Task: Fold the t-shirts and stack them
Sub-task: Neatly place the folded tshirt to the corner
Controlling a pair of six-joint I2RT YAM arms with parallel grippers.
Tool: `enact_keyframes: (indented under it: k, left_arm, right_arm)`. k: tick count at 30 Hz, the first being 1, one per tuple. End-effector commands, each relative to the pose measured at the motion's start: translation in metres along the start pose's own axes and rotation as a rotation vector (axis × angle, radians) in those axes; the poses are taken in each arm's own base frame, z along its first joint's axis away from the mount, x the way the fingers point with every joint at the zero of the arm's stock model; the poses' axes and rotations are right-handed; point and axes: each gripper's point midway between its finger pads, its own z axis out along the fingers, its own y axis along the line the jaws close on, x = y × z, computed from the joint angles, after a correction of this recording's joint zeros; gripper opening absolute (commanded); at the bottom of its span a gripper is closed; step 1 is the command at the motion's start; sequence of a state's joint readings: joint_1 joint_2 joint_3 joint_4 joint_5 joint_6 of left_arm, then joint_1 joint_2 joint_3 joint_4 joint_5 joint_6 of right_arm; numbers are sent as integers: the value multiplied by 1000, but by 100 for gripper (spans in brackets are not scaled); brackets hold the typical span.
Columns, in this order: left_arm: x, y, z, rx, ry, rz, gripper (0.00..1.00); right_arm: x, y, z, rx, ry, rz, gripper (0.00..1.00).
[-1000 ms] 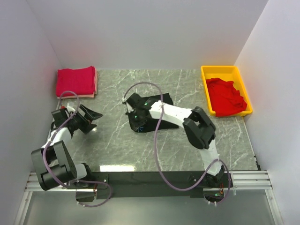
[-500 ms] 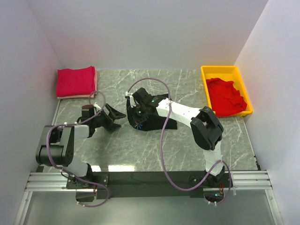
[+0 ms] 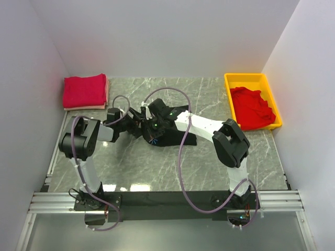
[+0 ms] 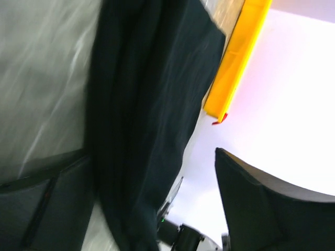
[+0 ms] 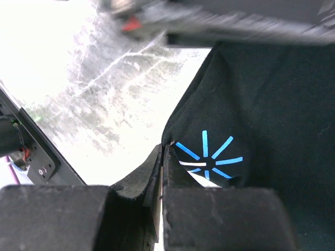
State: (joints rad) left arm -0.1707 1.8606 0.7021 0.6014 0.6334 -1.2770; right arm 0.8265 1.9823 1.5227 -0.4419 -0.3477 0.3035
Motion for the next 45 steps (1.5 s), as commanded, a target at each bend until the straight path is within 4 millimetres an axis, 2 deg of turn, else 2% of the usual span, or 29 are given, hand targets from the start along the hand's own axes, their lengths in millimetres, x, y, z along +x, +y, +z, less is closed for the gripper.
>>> enact_keyframes:
  k: [1,4,6,8,9,15,21,22,23,24,25,26,27,28,29,30,31,32,36,37,39,40,42,43,45]
  left_arm:
    - [-6,1,24,-9,-21,-37,85]
    - [-9,-1,33,-5,-34,-38,77]
    - [-15,2,38,-23,-59,-45,76]
    - [-20,-1,42,-20,-71,-36,73]
    - [-20,5,45,-40,-68,-40,70]
    - [-31,5,57,-55,-84,1,67]
    - [-42,11,70,-127,-84,76,51]
    - [-51,5,73,-139,-110,120,43]
    - [-51,17,72,-210,-97,122,39]
    - [-56,21,72,-252,-103,148,35]
    - [-71,10,75,-271,-132,239,30]
    - [-72,19,70,-344,-121,258,28]
    - [-79,20,68,-386,-132,299,22]
    - [-93,5,69,-398,-146,406,18]
    - [-104,4,66,-440,-176,452,15]
    - [-107,8,61,-483,-166,480,13]
    - [-116,-3,60,-486,-180,554,12]
    - [-122,-6,57,-502,-199,578,11]
    - [-146,-29,49,-518,-252,681,6]
    - [-155,-42,48,-518,-270,731,5]
    - [-172,-50,42,-561,-306,796,3]
    - [-179,-68,41,-549,-324,823,2]
    - [-199,-80,32,-585,-390,858,3]
    - [-209,-96,26,-584,-429,899,4]
    - [-223,-109,18,-594,-462,958,5]
  right_arm:
    - [-29,13,-16,-21,-103,10,0]
    - [-42,12,-15,-8,-131,19,0]
    - [-46,9,-14,10,-147,32,0]
    - [-48,6,-13,7,-148,42,0]
    - [-46,7,-12,-10,-140,44,0]
    - [-48,16,-16,-63,-164,46,0]
    - [-49,17,-15,-80,-165,48,0]
    - [-49,18,-16,-86,-161,49,0]
    - [-51,19,-17,-91,-161,48,0]
    - [-48,15,-18,-84,-143,54,3]
    - [-53,12,-21,-81,-143,59,8]
    - [-54,10,-24,-73,-143,62,25]
    - [-54,4,-28,-59,-141,60,36]
    - [-57,1,-38,-49,-154,58,47]
    - [-62,-12,-47,-29,-171,67,55]
    - [-64,-14,-59,-20,-185,51,67]
    - [-63,-20,-64,-9,-187,47,73]
    - [-66,-31,-72,5,-195,55,75]
    - [-63,-59,-98,87,-213,39,76]
    - [-58,-67,-99,108,-207,42,76]
    - [-58,-81,-107,140,-218,45,76]
    - [-53,-85,-107,146,-210,50,76]
    - [-52,-93,-112,160,-215,67,76]
    - [-49,-96,-112,165,-210,72,76]
    - [-49,-98,-113,173,-215,72,76]
